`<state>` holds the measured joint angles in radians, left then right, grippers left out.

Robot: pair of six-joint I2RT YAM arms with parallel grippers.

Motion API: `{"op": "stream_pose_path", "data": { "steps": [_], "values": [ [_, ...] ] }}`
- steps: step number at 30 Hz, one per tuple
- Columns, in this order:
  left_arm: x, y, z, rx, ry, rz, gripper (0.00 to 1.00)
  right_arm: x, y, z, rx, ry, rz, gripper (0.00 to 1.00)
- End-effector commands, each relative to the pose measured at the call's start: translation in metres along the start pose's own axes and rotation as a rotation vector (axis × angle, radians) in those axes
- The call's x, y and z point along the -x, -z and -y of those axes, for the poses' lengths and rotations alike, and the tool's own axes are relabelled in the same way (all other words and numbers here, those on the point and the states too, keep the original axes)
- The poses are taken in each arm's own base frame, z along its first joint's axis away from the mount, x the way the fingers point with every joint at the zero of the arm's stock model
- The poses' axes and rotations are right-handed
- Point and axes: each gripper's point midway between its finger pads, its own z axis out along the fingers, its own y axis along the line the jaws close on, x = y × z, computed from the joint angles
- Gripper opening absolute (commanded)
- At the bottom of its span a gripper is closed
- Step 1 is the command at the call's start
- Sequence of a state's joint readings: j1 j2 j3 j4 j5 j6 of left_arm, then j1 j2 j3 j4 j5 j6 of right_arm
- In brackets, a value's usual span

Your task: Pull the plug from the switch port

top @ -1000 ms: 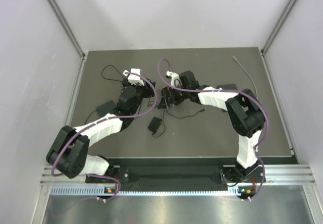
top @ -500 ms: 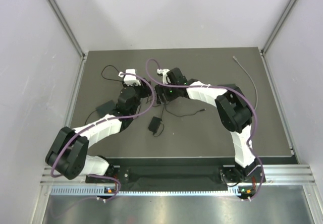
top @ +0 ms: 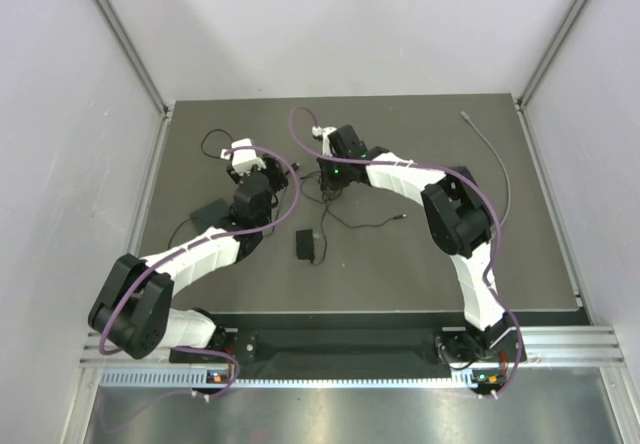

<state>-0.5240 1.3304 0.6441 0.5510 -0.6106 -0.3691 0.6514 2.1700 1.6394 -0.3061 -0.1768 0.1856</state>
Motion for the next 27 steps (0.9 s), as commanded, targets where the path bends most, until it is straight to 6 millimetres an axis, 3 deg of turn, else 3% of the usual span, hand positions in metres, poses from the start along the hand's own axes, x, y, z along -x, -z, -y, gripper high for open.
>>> {"op": "stream_pose_path", "data": {
  "steps": [1, 3, 5, 8, 10, 11, 12, 14, 16, 17, 18, 22, 25, 27],
  "values": [
    [0.015, 0.001, -0.002, 0.015, 0.044, 0.047, 0.64, 0.050, 0.020, 0.037, -0.091, -0.058, 0.131, 0.00],
    [0.015, 0.000, 0.000, 0.008, 0.048, 0.050, 0.64, 0.066, 0.031, 0.051, -0.110, -0.085, 0.171, 0.00],
    [0.015, 0.000, 0.000, 0.004, 0.049, 0.050, 0.65, 0.075, 0.038, 0.077, -0.134, -0.124, 0.185, 0.00],
    [0.012, -0.001, 0.002, -0.005, 0.050, 0.045, 0.65, 0.105, 0.053, 0.108, -0.175, -0.140, 0.251, 0.00],
    [0.009, -0.002, 0.002, -0.004, 0.049, 0.042, 0.65, 0.110, 0.054, 0.135, -0.204, -0.166, 0.260, 0.00],
    [0.010, -0.002, 0.003, -0.006, 0.051, 0.043, 0.65, 0.127, 0.062, 0.141, -0.213, -0.161, 0.298, 0.00],
    [0.007, -0.003, 0.003, -0.006, 0.052, 0.038, 0.65, 0.132, 0.065, 0.150, -0.225, -0.168, 0.307, 0.00],
    [0.004, -0.005, 0.005, -0.012, 0.052, 0.032, 0.65, 0.150, 0.072, 0.179, -0.260, -0.195, 0.353, 0.00],
    [0.001, -0.007, 0.006, -0.016, 0.048, 0.026, 0.65, 0.152, 0.072, 0.209, -0.290, -0.234, 0.359, 0.00],
    [0.000, -0.008, 0.008, -0.021, 0.046, 0.022, 0.65, 0.168, 0.081, 0.216, -0.296, -0.240, 0.399, 0.00],
    [-0.003, -0.009, 0.008, -0.017, 0.039, 0.012, 0.65, 0.168, 0.085, 0.230, -0.314, -0.260, 0.403, 0.00],
    [-0.007, -0.014, 0.011, -0.024, 0.037, 0.001, 0.65, 0.168, 0.088, 0.259, -0.343, -0.300, 0.418, 0.00],
    [-0.011, -0.016, 0.013, -0.032, 0.038, -0.009, 0.65, 0.154, 0.092, 0.276, -0.392, -0.336, 0.406, 0.00],
    [-0.013, -0.017, 0.014, -0.033, 0.041, -0.015, 0.65, 0.131, 0.091, 0.290, -0.436, -0.391, 0.375, 0.00]
  ]
}}
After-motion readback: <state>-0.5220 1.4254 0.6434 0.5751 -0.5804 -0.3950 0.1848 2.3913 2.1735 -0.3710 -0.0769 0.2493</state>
